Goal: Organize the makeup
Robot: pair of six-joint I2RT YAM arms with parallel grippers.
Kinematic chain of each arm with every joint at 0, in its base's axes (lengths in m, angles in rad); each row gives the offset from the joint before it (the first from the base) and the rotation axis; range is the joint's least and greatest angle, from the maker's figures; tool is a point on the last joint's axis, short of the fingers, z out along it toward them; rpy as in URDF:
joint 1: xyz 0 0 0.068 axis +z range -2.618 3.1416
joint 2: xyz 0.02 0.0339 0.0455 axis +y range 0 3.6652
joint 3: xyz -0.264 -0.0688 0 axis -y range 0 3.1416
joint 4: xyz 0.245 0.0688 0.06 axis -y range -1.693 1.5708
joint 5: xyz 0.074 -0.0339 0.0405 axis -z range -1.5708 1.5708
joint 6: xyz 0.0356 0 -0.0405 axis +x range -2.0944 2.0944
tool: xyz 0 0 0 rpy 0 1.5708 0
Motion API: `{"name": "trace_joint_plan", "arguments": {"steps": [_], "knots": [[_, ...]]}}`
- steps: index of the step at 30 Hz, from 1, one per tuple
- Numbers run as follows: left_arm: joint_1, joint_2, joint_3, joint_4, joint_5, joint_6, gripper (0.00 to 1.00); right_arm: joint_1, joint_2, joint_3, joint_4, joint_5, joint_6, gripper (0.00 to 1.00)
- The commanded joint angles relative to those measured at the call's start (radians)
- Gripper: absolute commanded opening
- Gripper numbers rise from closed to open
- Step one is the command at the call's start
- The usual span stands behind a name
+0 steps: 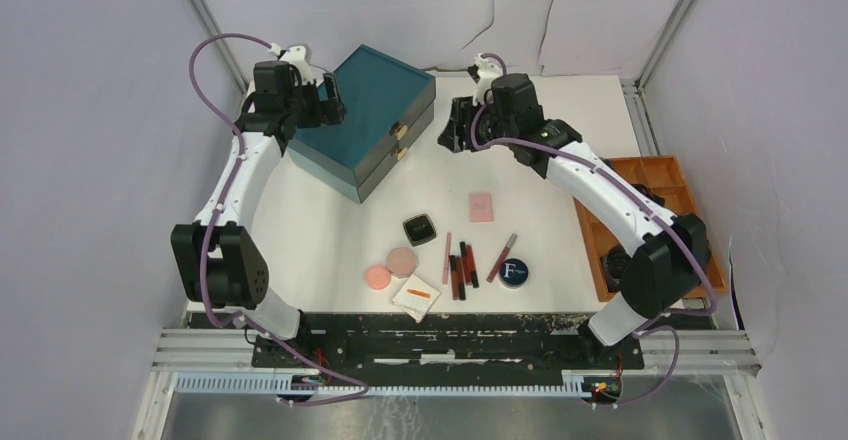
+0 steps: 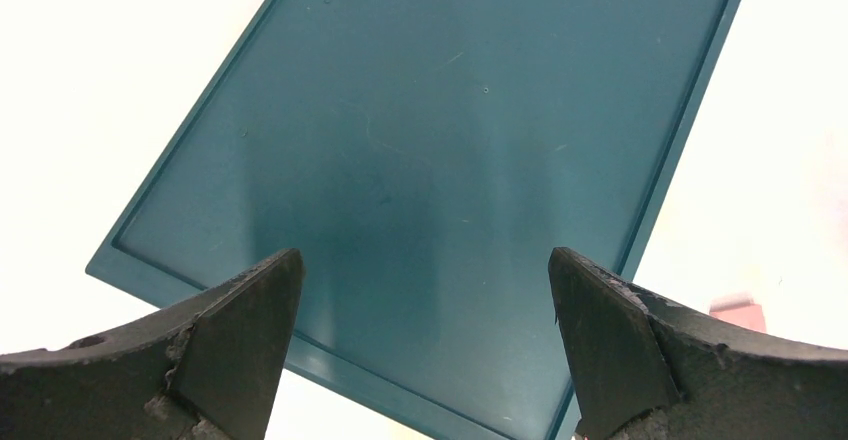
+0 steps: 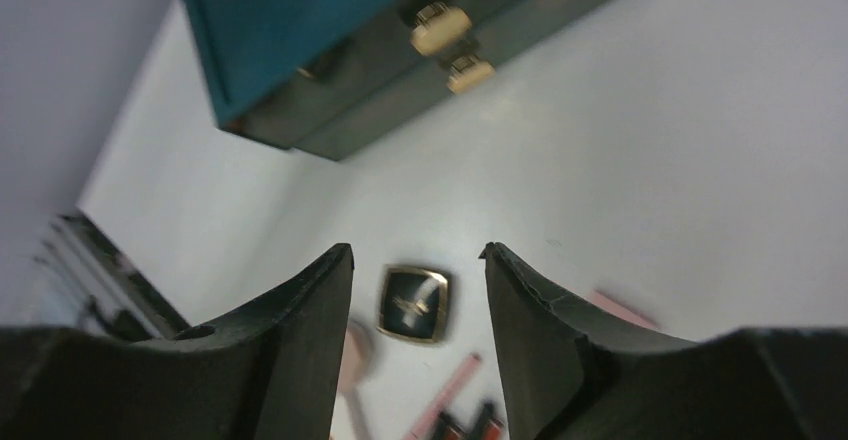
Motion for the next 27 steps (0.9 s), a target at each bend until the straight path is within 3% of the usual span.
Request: {"name": "trace_joint_plan", "arguments": {"steps": [1, 8, 12, 22, 27], "knots": [[-0.002, -0.036, 0.003, 0.016, -0.031, 0.034, 0.99, -0.034, 0.058, -0.081, 0.444, -0.243, 0.314, 0.59], [-0.002, -0.060, -0.034, 0.032, -0.029, 0.030, 0.99, -0.039, 0.234, -0.083, 0.738, -0.298, 0.558, 0.61], [-0.002, -0.058, -0.034, 0.033, -0.025, 0.029, 0.99, -0.045, 0.286, -0.153, 0.925, -0.253, 0.687, 0.62], [-0.003, -0.054, -0.034, 0.030, -0.052, 0.039, 0.98, -0.049, 0.460, -0.180, 1.244, -0.228, 0.919, 0.62], [-0.003, -0.049, -0.041, 0.030, -0.064, 0.044, 0.98, -0.049, 0.526, -0.158, 1.296, -0.231, 0.976, 0.62]]}}
